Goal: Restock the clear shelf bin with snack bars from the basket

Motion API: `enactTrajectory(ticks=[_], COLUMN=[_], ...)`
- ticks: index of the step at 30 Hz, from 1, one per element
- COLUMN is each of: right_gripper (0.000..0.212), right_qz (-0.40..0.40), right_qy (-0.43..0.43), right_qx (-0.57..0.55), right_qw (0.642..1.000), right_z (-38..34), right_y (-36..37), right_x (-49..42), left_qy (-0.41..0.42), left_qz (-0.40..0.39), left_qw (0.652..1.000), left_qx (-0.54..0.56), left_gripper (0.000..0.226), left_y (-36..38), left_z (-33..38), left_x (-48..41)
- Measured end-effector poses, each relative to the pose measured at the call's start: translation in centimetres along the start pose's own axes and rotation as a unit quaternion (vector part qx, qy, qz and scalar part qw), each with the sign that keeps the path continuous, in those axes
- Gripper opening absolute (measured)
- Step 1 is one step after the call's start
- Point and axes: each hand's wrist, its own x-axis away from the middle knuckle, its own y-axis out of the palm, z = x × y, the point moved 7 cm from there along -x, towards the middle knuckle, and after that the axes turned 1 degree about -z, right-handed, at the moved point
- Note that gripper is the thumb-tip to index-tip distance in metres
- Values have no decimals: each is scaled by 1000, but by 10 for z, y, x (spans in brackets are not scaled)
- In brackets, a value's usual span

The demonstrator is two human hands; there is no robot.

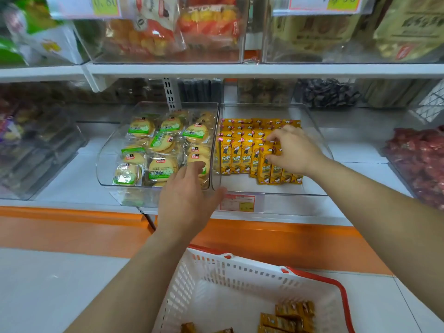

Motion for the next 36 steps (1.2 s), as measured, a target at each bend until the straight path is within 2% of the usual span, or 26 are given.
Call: enactTrajectory(ticks=[4,7,9,11,13,15,19,23,25,30,33,36], right_gripper=[35,22,16,12,12,16,19,42,50,51,50,41], right_qz=[24,19,-16,-93,-185,-267,-388,-450,-464,-464,-461,-478], right_qy=[-34,-91,-129,-144,-132,-97,-22,29,34,18,28,17], right_qx=[-75,-154,-184,-192,-177,-164,-157,-184,-192,-186,-189,-148], right_qw=[996,984,974,966,958,945,908,873,864,866,867,866], right_z=[-25,-57,-75,-87,-90,-82,-60,-52,-55,-66,-63,-58], right_y=[-22,-27,-9,32,88,152,271,364,398,447,456,462], right_x=[46,95,129,159,183,205,242,273,283,295,301,307], left_qy=[60,74,76,74,40,-11,-95,-115,-121,-123,-110,-132], left_qz=[18,-74,-171,-272,-357,-403,-434,-489,-494,-491,-511,-498], left_qw=[998,993,982,958,926,905,886,849,844,843,830,842], left_qx=[28,50,14,-48,-114,-138,-131,-164,-167,-182,-194,-163], left_gripper=[34,12,14,23,34,39,41,54,59,64,58,52], left_y=[-20,-5,19,50,81,110,169,227,245,270,282,278], left_z=[9,5,-7,-27,-56,-88,-144,-192,-211,-239,-239,-240], left_x=[26,58,81,101,120,135,168,205,213,214,213,208])
